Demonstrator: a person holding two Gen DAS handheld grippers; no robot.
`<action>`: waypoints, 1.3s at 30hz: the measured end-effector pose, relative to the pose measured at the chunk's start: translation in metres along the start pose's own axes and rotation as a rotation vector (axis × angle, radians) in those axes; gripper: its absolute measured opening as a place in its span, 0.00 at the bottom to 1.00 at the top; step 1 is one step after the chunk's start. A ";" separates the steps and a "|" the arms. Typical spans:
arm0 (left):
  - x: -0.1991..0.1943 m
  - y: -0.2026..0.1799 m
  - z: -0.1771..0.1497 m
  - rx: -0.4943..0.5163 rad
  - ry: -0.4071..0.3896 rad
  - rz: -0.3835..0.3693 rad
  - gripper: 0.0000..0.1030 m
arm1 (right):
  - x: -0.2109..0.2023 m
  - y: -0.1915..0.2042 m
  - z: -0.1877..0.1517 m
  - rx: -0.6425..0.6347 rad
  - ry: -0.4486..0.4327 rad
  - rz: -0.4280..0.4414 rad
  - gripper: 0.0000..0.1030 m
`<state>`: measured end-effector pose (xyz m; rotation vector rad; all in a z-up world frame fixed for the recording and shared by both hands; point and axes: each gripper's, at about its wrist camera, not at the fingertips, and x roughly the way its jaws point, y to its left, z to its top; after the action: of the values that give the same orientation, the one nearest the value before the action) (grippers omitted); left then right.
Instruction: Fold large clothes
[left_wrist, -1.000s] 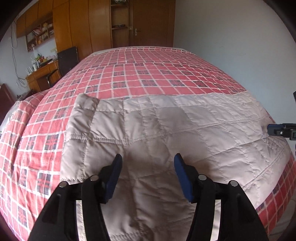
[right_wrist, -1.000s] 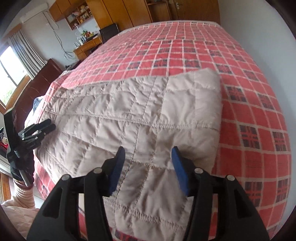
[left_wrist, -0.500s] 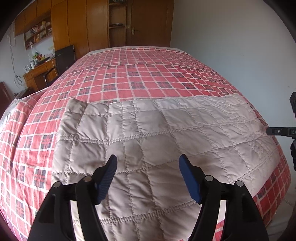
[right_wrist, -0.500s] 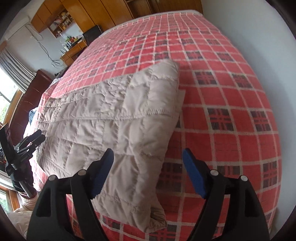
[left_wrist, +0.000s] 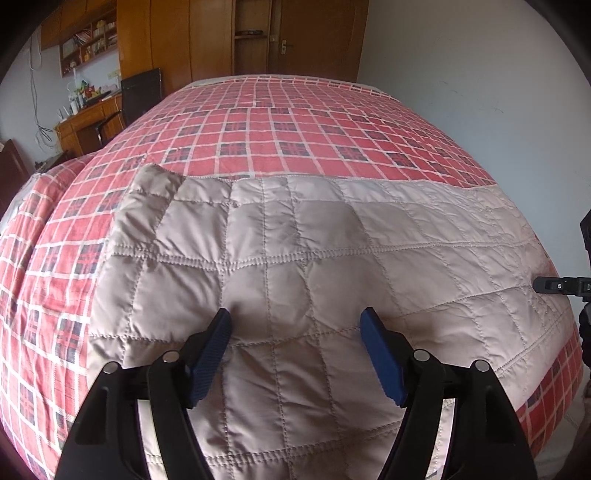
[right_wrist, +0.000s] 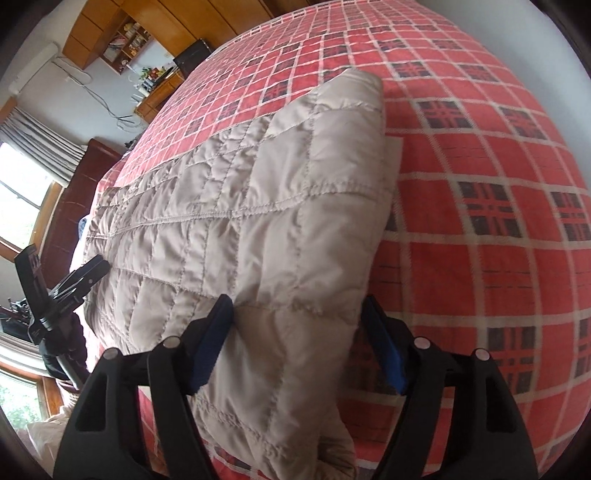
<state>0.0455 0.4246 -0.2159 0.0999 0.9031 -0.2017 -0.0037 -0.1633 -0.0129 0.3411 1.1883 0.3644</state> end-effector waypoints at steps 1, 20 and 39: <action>0.000 0.001 0.000 -0.001 0.000 0.000 0.71 | 0.002 0.000 0.000 0.002 0.005 0.014 0.66; -0.007 -0.007 0.006 0.025 -0.006 -0.054 0.72 | -0.062 0.010 0.003 0.031 -0.146 0.114 0.10; 0.010 -0.016 -0.006 0.081 -0.012 -0.054 0.72 | -0.011 -0.007 -0.019 0.108 -0.051 -0.028 0.13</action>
<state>0.0437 0.4087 -0.2271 0.1492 0.8862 -0.2892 -0.0243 -0.1734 -0.0131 0.4246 1.1640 0.2662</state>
